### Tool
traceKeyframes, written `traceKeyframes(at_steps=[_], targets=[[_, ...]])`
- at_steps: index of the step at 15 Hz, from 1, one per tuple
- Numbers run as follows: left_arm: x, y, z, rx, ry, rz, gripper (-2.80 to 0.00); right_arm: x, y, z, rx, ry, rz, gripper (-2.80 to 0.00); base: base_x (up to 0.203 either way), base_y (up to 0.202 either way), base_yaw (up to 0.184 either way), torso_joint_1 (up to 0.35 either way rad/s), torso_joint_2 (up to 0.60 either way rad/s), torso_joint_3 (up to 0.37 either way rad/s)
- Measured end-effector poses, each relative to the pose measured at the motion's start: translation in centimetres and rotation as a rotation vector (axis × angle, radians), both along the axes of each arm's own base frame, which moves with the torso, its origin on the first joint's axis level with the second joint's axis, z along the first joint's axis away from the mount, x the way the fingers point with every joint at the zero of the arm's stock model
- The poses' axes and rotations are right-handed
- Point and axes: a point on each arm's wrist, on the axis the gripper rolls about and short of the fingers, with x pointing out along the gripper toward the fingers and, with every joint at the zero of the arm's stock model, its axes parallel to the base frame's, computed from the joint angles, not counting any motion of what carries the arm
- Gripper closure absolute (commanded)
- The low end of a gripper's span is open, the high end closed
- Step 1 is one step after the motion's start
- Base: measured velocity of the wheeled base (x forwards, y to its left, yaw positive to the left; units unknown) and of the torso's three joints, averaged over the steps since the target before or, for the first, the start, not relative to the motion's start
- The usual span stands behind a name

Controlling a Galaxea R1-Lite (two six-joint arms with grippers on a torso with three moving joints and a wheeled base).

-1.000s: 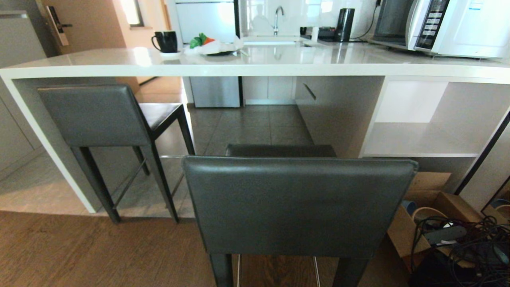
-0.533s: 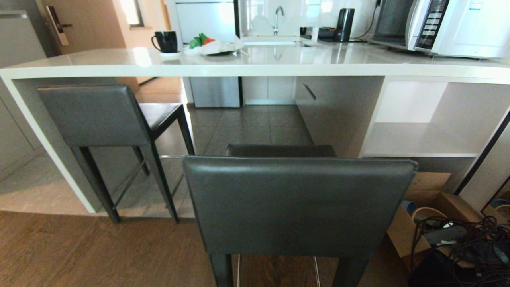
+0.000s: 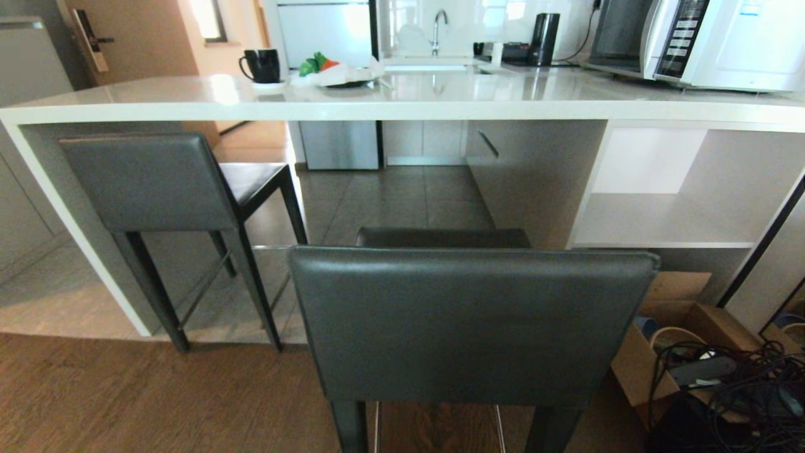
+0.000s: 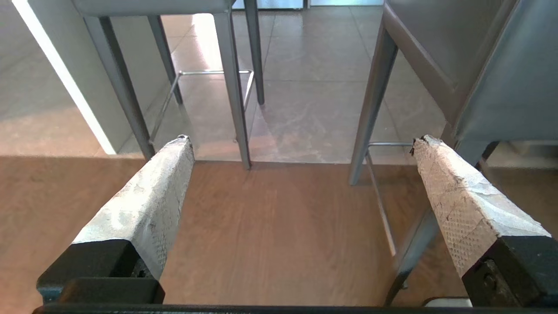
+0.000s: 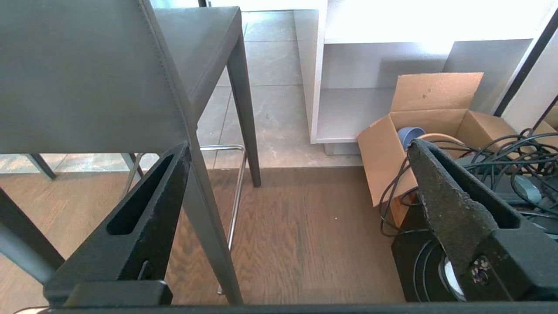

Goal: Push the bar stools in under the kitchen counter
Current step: Pull the gray chair out from under the dining table

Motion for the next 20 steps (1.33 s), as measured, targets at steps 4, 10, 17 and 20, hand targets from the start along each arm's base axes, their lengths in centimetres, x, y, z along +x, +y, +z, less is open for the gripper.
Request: traceKeyframes(at_steps=[4,10,17,20], targets=[[0.00,0.02,0.00,-0.019,0.001,0.008,-2.80,0.00,0.00,0.00,0.001,0.000,0.000,0.00,0.000,0.000,0.000,0.000,0.00,0.000],[0.00,0.02,0.03,-0.045,-0.002,0.005,-2.80,0.00,0.00,0.00,0.001,0.000,0.000,0.00,0.000,0.000,0.000,0.000,0.00,0.000],[0.01,0.02,0.03,-0.044,-0.002,0.005,-2.80,0.00,0.00,0.00,0.004,0.000,0.000,0.00,0.000,0.000,0.000,0.000,0.00,0.000],[0.01,0.02,0.06,-0.047,-0.005,0.004,-2.80,0.00,0.00,0.00,0.005,0.000,0.000,0.00,0.000,0.000,0.000,0.000,0.00,0.000]])
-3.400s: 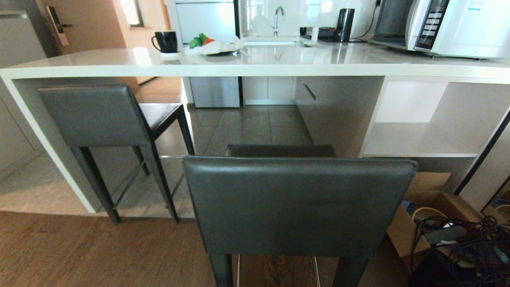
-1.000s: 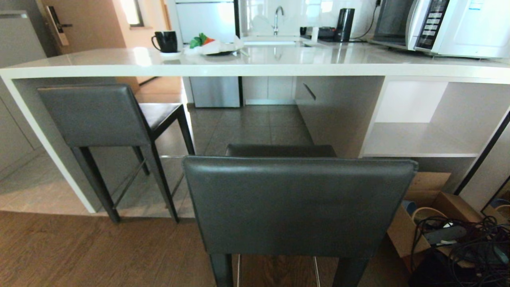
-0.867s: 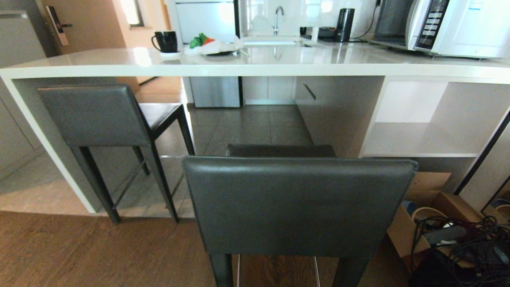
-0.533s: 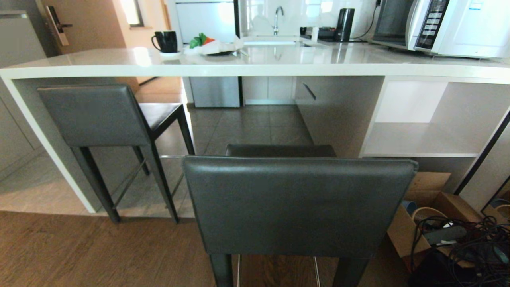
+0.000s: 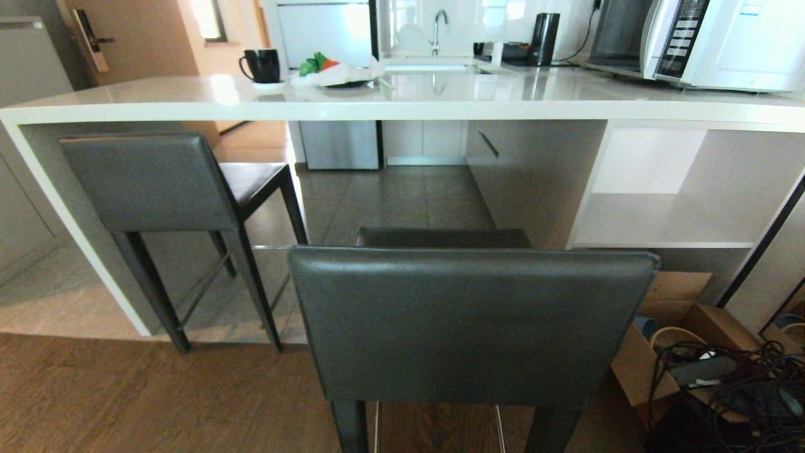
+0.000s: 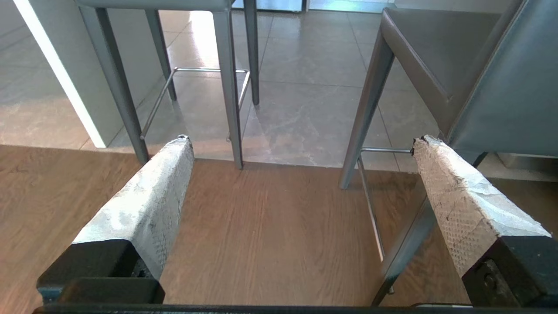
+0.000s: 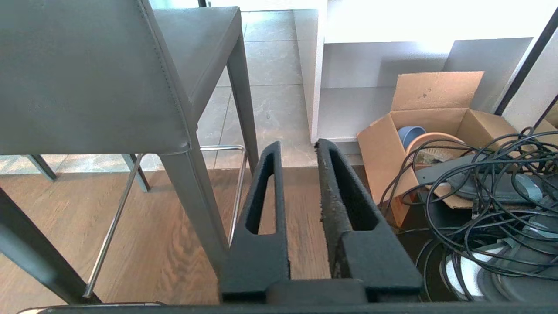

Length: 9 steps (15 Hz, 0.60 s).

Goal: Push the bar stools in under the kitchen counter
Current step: Pull the gray chair out from under the dining table

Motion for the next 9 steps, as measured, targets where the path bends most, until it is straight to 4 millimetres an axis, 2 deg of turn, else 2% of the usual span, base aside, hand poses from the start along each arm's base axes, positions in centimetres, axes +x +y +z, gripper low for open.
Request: traceKeyframes(at_steps=[1,9], targets=[[0.00,0.00,0.00,0.000,0.000,0.000,0.00,0.00,0.00,0.00,0.000,0.000,0.000,0.00,0.000,0.000,0.000,0.000,0.00,0.000],[0.00,0.00,0.00,-0.003,0.000,0.004,0.00,0.00,0.00,0.00,-0.001,0.000,-0.001,0.00,0.000,0.000,0.000,0.000,0.00,0.000]])
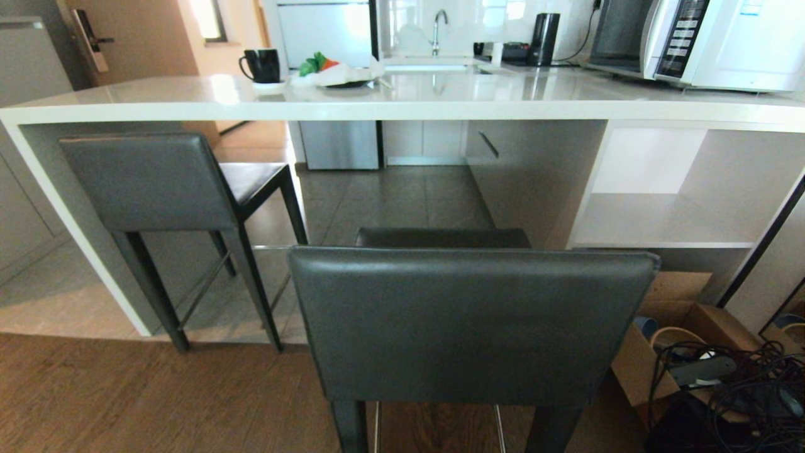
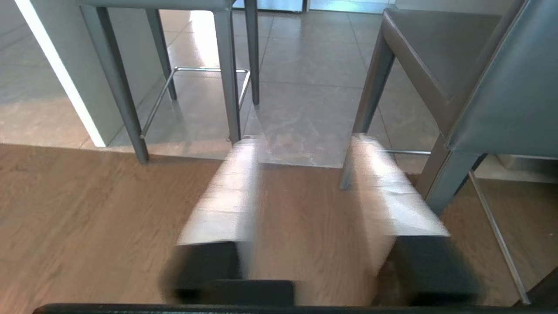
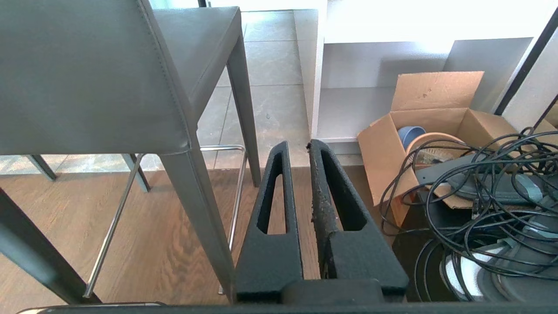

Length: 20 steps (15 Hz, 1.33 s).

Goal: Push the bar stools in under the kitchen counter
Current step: Pull the gray chair out from under the dining table

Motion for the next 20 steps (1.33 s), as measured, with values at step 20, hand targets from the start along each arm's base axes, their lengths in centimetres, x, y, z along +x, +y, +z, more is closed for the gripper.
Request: traceKeyframes(at_steps=[20], targets=[[0.00,0.01,-0.01,0.001,0.001,-0.001,0.00,0.00,0.00,0.00,0.000,0.000,0.000,0.00,0.000,0.000,0.000,0.000,0.00,0.000]])
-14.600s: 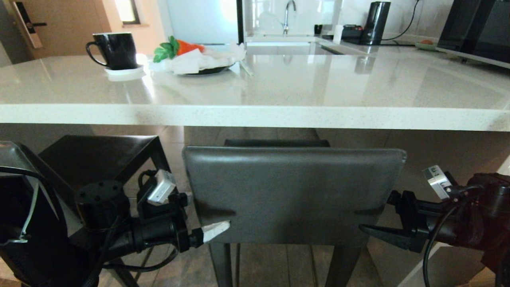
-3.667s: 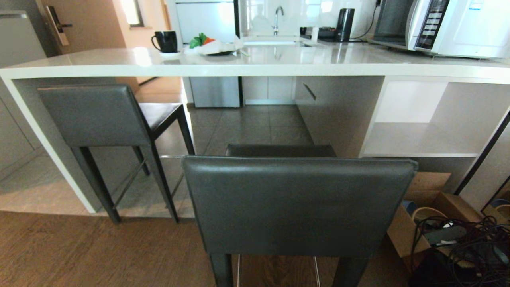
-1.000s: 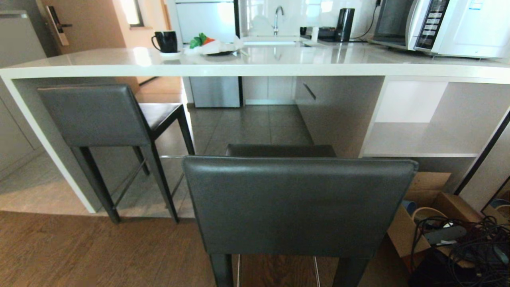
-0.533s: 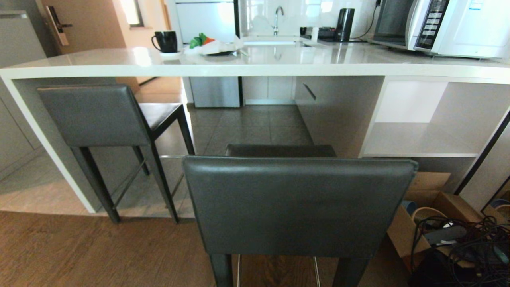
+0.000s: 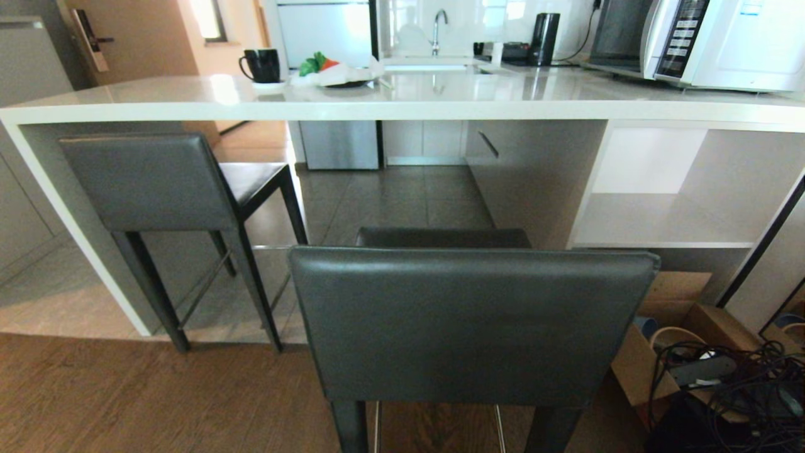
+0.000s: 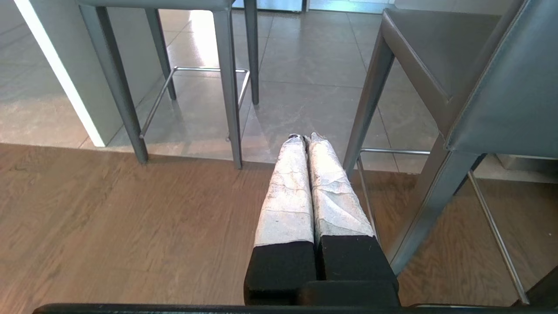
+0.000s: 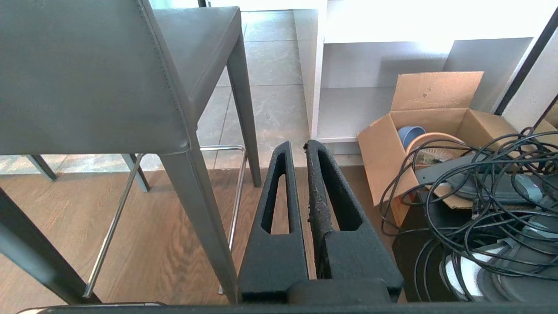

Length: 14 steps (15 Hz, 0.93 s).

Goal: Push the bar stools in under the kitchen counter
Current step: Pull the gray chair out from under the dining table

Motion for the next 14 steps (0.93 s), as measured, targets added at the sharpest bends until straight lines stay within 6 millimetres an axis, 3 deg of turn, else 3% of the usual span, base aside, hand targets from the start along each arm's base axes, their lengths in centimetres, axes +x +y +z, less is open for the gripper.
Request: traceKeyframes(at_steps=[14], targets=[[0.00,0.00,0.00,0.000,0.000,-0.001,0.00,0.00,0.00,0.01,0.000,-0.001,0.000,0.00,0.000,0.000,0.000,0.000,0.00,0.000]])
